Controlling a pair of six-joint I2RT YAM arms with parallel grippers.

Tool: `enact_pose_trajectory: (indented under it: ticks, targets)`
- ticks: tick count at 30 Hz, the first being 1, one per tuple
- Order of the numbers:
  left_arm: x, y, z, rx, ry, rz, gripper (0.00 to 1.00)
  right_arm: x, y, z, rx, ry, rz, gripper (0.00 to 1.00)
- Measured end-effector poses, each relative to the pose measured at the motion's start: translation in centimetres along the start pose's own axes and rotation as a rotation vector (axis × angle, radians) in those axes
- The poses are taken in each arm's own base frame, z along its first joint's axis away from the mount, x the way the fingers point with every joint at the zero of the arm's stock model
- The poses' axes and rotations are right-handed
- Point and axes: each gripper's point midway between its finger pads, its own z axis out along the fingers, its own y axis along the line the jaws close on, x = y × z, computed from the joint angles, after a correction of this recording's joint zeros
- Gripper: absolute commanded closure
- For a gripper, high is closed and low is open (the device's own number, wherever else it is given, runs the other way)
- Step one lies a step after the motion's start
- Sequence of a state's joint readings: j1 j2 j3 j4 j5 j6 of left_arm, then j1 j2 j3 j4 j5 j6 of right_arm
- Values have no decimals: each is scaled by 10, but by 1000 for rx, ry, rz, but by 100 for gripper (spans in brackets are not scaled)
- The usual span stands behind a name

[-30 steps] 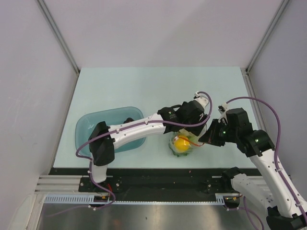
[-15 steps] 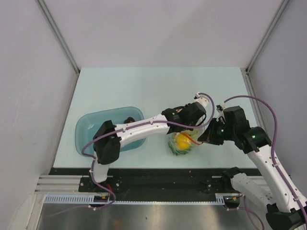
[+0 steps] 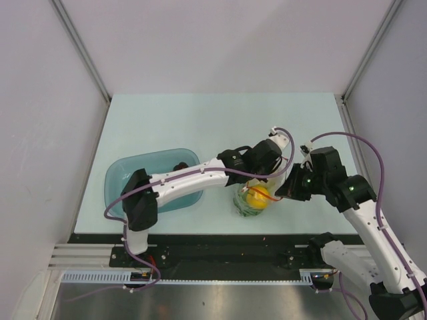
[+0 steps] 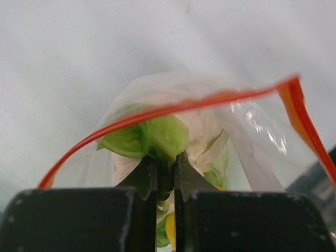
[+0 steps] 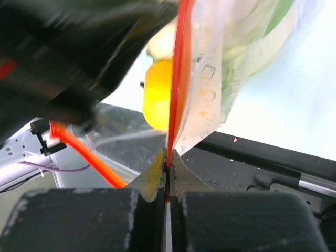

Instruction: Open the zip-top bag and remove the fake food

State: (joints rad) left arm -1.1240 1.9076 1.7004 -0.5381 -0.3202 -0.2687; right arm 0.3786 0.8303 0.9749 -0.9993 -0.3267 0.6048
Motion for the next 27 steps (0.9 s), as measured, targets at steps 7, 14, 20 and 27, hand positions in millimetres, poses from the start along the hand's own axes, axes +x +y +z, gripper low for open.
enact_pose_trajectory:
  ticks: [7, 14, 20, 27]
  targets:
    - [3, -7, -46, 141, -27, -18, 100, -2, -6, 0, 21, -4, 3, 100]
    - [-9, -20, -98, 310, -114, -36, 100, -2, -13, -1, 47, -5, -4, 100]
    - [-29, -22, -134, 390, -199, -55, 100, -2, -17, -1, 65, -9, -14, 100]
    - [-48, -19, -146, 490, -226, -166, 100, 2, -27, 3, 94, -2, -11, 100]
